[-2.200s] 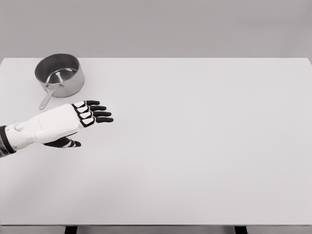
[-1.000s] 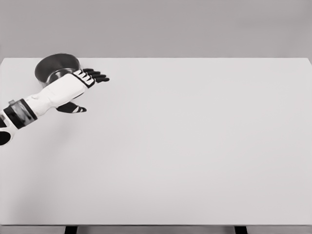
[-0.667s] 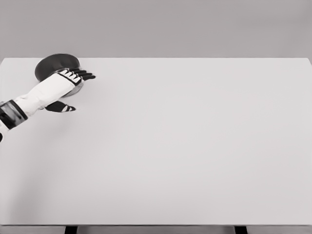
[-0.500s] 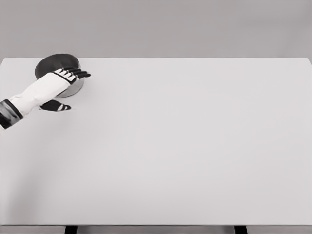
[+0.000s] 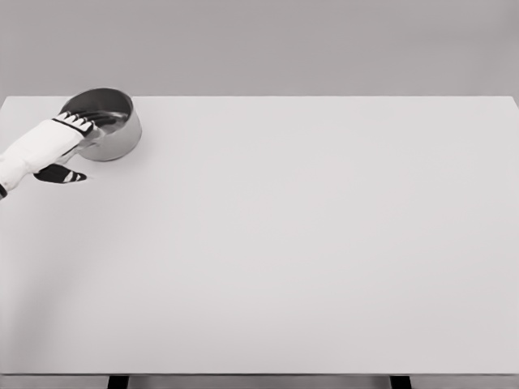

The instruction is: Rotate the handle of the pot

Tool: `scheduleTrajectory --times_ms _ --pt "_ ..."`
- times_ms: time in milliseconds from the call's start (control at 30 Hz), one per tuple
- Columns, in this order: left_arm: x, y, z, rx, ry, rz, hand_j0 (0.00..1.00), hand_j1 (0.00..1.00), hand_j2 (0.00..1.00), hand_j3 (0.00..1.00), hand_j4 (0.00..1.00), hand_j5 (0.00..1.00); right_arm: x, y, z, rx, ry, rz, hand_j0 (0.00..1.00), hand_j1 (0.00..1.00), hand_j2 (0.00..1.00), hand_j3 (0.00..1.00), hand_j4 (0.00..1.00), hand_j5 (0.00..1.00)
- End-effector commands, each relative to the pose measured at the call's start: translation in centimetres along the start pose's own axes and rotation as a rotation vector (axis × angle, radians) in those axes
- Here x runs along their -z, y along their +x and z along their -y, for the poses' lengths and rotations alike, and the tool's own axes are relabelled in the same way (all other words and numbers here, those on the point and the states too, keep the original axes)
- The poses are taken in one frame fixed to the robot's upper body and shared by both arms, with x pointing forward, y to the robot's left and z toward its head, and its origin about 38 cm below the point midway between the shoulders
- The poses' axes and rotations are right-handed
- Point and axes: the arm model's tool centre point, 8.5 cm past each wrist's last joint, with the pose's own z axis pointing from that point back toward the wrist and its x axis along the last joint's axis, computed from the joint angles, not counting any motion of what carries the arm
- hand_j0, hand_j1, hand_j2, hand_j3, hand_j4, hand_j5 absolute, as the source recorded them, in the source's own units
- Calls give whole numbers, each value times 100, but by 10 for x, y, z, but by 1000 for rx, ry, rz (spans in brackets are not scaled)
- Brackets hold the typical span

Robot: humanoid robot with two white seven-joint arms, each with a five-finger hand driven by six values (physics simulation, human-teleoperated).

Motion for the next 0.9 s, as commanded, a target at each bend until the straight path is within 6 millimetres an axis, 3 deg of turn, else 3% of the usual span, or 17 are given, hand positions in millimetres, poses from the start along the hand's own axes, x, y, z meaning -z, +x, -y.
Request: scheduleTrajectory --times_ms 0,600,867 --pt "-8 -10 -4 2 1 -28 100 100 100 100 100 100 0 0 0 0 -1 0 100 100 100 100 100 100" --pt "-58 -74 -5 -17 -40 -236 100 100 100 100 100 100 0 0 0 0 1 0 100 100 100 100 100 100" --pt "-56 -91 -17 -19 -25 -290 100 100 100 100 100 100 0 0 0 0 1 0 100 100 100 100 100 100"
